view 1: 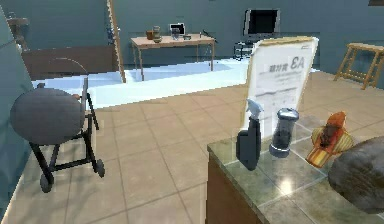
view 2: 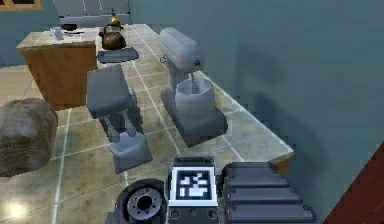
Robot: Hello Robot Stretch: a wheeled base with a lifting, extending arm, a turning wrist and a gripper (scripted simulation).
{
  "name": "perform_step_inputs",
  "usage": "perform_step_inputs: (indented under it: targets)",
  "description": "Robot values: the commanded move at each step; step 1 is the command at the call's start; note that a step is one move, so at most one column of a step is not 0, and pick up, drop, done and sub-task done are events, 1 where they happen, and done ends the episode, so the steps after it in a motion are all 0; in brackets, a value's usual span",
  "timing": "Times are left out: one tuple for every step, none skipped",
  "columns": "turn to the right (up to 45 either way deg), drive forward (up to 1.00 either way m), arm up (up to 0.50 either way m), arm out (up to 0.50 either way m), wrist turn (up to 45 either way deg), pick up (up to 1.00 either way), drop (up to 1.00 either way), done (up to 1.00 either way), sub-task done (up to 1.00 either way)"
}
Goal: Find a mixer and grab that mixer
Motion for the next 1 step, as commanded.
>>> perform_step_inputs:
  targets:
    - [0.0,0.0,0.0,0.26,0.0,0.0,0.0,0.0,0.0]
